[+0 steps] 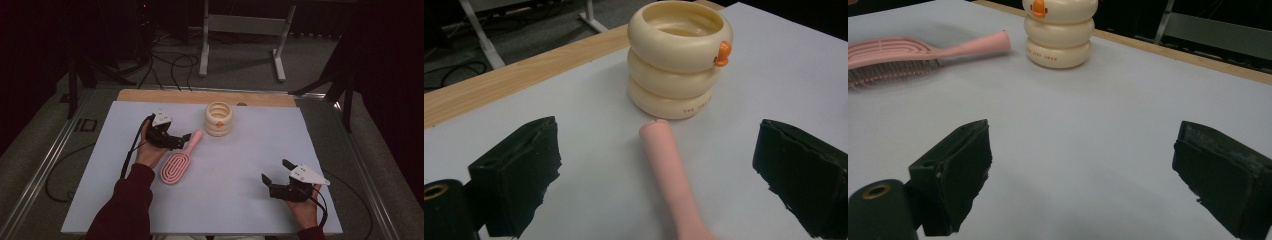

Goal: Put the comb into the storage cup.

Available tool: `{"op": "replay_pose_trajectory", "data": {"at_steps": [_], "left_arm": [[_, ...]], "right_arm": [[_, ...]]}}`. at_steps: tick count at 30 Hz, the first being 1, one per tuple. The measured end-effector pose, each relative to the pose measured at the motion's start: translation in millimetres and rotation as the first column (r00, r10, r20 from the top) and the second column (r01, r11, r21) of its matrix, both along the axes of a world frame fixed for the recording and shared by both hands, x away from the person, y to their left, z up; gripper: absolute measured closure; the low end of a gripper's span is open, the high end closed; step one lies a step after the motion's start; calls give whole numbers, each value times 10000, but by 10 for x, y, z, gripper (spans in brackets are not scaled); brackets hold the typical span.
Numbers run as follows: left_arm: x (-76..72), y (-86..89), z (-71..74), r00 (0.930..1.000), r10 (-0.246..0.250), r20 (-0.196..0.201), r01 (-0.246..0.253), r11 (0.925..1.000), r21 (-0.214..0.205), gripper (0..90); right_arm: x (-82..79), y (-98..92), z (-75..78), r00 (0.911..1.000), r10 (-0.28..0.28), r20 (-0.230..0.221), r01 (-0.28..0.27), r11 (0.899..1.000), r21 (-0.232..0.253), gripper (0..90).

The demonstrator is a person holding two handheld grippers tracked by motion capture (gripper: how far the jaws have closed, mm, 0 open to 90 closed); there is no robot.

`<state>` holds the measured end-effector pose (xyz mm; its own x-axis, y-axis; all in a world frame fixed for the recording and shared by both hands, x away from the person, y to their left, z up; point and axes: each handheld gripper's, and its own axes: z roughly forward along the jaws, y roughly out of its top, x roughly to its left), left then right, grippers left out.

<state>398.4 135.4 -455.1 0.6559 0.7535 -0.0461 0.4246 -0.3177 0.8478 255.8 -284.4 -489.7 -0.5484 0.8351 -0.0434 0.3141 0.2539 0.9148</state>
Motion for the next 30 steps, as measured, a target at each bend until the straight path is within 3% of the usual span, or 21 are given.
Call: {"op": "replay_pose_trajectory", "data": {"at_steps": [5,9,14,21,27,30], "left_arm": [[27,-24,-13,9996,-87,-265,85,9999,-107,73],[44,-79,-34,9990,-98,-444,105,9998,169,108],[77,-165,-76,9946,-327,-981,381,9979,530,207],[100,-268,-118,9912,-448,-1247,559,9947,867,401],[115,-326,-131,9803,-1109,-1636,1213,9911,555,581],[134,-352,-143,9702,-1332,-2026,1455,9882,470,661]], "right_arm": [[0,0,0,10000,1,-2,-1,10000,1,84],[1,2,-2,10000,1,-7,-1,10000,-9,84],[2,4,-3,10000,23,-22,-23,10000,-10,84],[1,3,-4,10000,10,-42,-10,10000,-2,84],[4,5,-8,10000,0,-46,-1,9999,-101,84],[3,5,-7,10000,-2,-48,2,10000,-86,84]]}}
